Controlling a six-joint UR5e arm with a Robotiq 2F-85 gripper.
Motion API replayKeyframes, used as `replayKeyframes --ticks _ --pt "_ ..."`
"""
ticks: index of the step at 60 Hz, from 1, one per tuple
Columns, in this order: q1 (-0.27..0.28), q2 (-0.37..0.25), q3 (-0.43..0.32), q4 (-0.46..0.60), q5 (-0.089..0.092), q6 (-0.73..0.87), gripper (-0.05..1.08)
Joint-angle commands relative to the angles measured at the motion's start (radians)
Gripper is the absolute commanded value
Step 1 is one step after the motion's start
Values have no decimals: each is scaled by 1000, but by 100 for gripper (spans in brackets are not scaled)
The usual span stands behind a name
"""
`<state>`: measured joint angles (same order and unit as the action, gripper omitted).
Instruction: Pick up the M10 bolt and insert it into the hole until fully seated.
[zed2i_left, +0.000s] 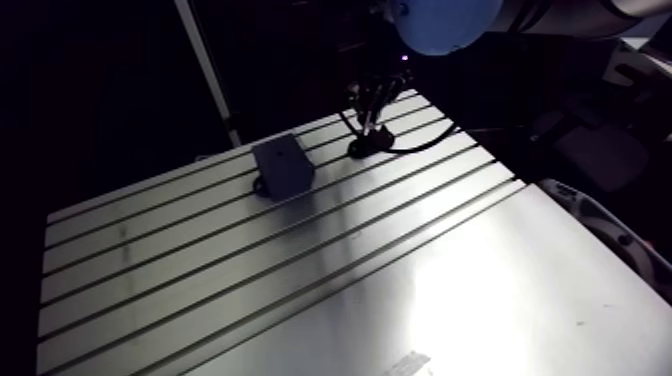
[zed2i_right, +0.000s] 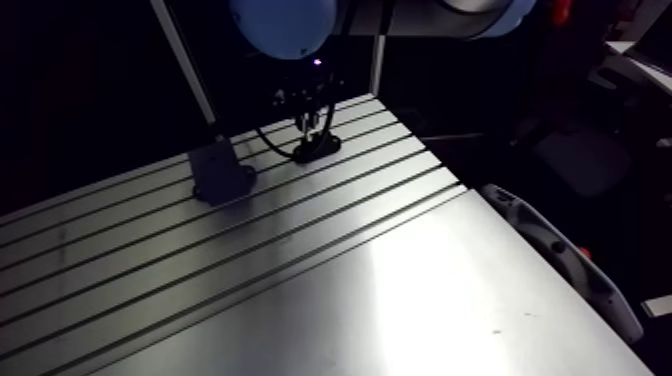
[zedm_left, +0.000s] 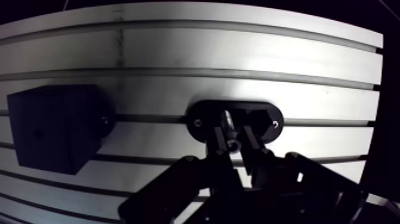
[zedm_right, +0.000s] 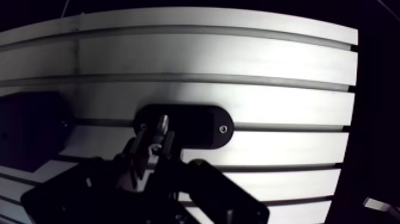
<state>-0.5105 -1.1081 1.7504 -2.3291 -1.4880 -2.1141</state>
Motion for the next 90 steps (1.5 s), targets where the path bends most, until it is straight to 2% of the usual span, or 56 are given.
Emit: replayKeyframes --ticks 1,5,15,21,35,39,41,48,49,50,51,52,53,54,55,56,57,58,59,60,61,62,68,73,85,90 --pt "-2 -35 1 -3 38 4 97" --pt "-4 -44 -1 -3 43 4 101" --pt "-2 -71 -7 -8 42 10 107" --pt "2 -95 -5 -8 37 13 108" --pt "41 -127 -30 19 39 49 108" --pt "59 -127 -62 76 38 78 108" --pt "69 -126 -111 183 35 103 108" --pt "74 -126 -177 318 27 132 108" --pt "80 -126 -197 353 19 146 108" --pt "80 -126 -197 353 19 146 108" --pt "87 -126 -217 385 6 161 108" --pt "87 -126 -217 385 6 161 108" --pt "99 -123 -235 420 -7 176 108" --pt "99 -123 -235 420 -7 176 108" --pt "115 -119 -259 464 -33 190 108" --pt "115 -119 -259 464 -33 190 108" --pt "133 -113 -274 501 -67 203 108" --pt "153 -110 -287 527 -88 213 108" --pt "153 -110 -287 527 -88 213 108" --pt "169 -105 -297 546 -110 222 108" --pt "169 -105 -297 546 -110 222 108" --pt "180 -99 -306 554 -125 228 108" --pt "191 -89 -315 580 -136 254 108" --pt "197 -79 -318 621 -134 263 108" --pt "223 -58 -326 634 -134 296 108" --pt "241 -48 -341 651 -128 313 108"
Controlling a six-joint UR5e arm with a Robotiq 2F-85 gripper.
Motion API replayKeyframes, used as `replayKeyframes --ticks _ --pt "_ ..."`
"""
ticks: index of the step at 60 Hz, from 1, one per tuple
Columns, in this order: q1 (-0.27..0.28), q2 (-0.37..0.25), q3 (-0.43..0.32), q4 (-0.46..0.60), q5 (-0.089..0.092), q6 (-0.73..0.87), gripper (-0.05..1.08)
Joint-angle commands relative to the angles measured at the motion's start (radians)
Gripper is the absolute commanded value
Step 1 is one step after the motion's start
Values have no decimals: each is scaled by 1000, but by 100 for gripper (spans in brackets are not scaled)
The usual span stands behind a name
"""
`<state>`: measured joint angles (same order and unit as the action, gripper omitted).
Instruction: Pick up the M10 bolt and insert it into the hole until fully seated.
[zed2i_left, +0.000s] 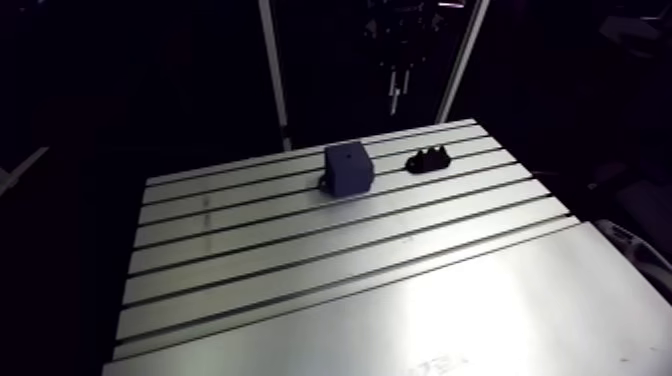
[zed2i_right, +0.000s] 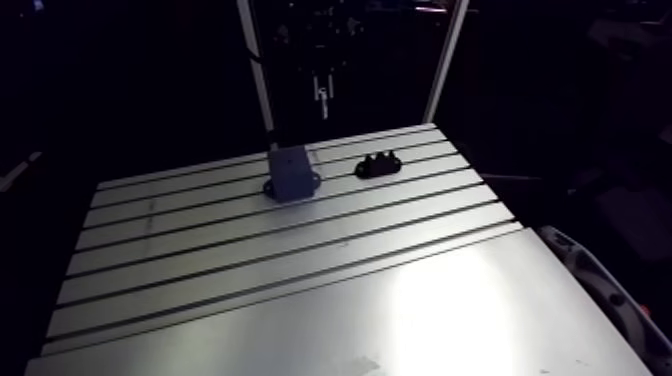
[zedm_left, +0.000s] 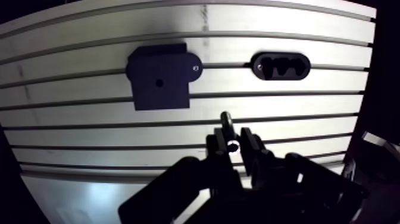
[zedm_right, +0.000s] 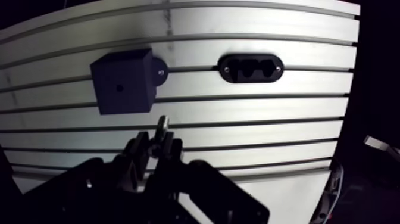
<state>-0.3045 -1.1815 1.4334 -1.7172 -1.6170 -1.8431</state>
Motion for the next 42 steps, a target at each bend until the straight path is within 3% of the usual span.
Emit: replayKeyframes --ticks 1,20,30,42 --pt "35 25 -24 39 1 42 108" --pt "82 57 -66 58 7 80 108" --pt "87 79 -82 71 30 92 108" --pt "88 97 -90 91 27 124 108"
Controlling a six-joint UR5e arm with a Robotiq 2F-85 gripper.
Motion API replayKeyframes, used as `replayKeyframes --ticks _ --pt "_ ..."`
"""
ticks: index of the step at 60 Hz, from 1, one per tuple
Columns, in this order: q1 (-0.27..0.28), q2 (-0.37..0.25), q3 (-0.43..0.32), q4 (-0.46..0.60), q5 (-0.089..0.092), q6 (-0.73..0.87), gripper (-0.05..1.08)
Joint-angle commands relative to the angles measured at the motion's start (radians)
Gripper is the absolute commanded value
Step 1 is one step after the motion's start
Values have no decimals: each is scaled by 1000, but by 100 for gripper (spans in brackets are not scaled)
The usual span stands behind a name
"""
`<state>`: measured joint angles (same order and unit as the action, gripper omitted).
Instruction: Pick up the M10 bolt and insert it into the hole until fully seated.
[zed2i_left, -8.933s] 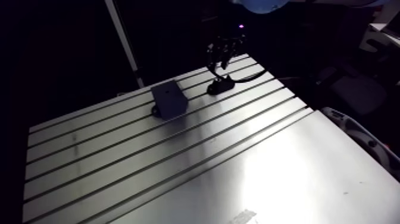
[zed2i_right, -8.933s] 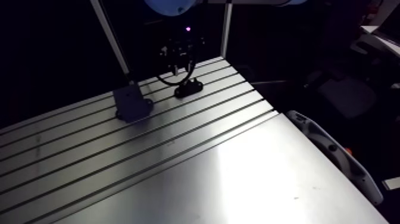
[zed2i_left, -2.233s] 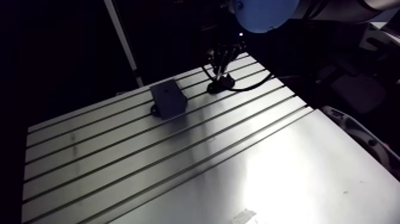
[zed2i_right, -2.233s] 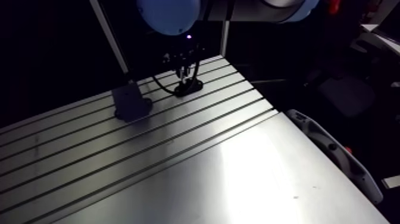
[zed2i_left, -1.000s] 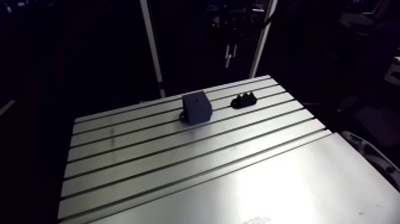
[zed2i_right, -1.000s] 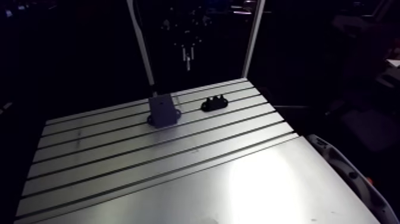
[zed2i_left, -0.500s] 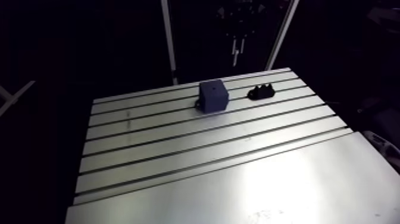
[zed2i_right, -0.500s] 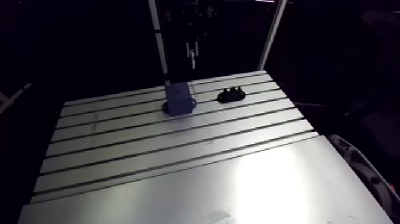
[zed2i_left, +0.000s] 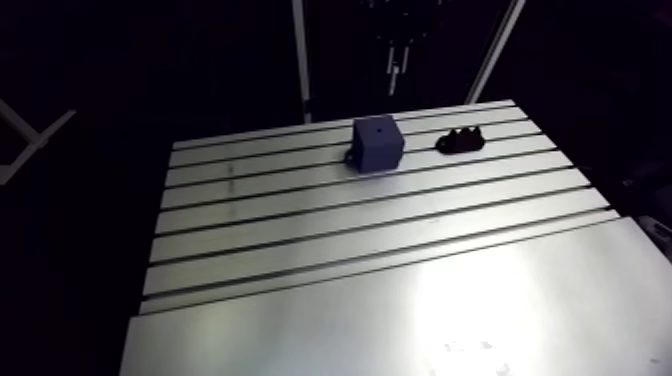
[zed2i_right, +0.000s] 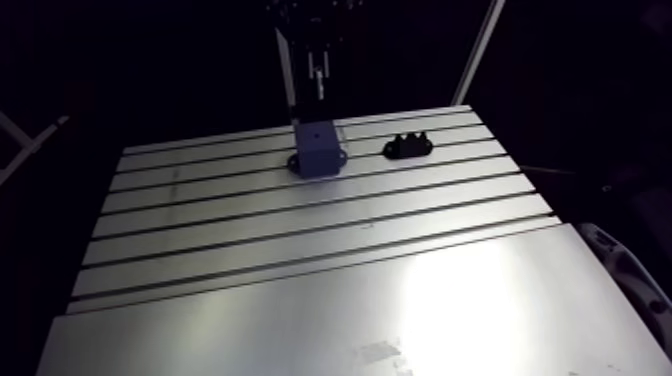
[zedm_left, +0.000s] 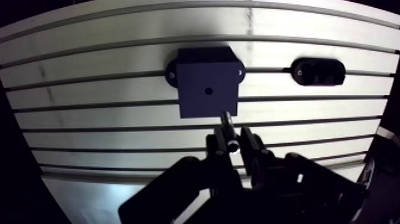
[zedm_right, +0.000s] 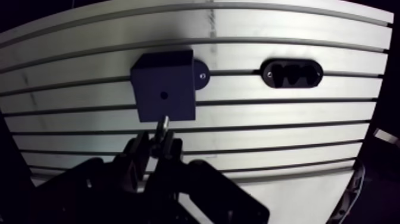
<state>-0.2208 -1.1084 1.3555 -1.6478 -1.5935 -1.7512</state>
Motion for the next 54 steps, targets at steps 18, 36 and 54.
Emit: replayKeyframes --ticks 18,36,54 --pt "11 26 -17 24 4 32 108" --pt "11 31 -11 19 -10 32 108" --pt "17 40 -8 15 -3 34 108"
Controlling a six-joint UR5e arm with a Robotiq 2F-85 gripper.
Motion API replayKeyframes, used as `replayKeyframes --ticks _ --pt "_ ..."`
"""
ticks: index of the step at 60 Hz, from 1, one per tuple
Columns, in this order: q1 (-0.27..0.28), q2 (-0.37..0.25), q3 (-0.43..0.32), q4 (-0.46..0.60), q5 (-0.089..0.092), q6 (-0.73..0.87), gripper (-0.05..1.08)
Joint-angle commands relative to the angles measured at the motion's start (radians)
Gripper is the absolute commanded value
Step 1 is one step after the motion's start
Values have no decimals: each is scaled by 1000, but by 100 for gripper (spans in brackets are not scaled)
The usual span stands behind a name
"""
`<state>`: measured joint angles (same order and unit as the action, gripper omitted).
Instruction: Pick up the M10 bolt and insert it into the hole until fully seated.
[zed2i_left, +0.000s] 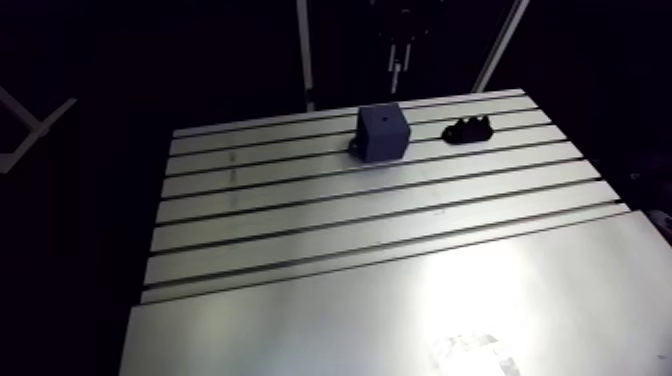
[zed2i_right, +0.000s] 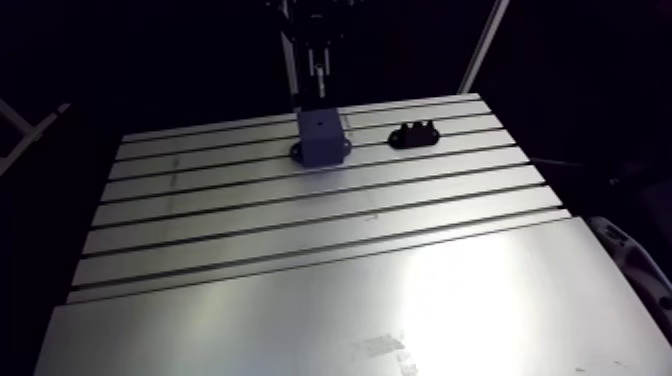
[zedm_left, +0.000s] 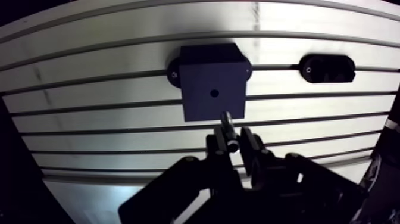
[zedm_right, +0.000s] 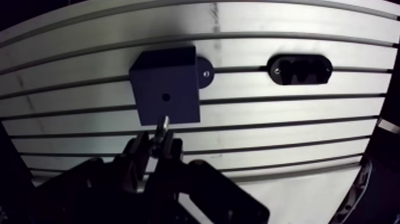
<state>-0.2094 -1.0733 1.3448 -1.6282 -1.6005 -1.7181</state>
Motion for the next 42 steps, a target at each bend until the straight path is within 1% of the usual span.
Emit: replayKeyframes --ticks 1,4,8,10,42 --pt "5 5 3 -6 6 1 108" --pt "5 5 3 -9 7 1 108" --pt "5 14 3 -17 15 2 108" --pt "5 15 3 -17 15 5 108" --pt "8 28 7 -19 11 21 108"
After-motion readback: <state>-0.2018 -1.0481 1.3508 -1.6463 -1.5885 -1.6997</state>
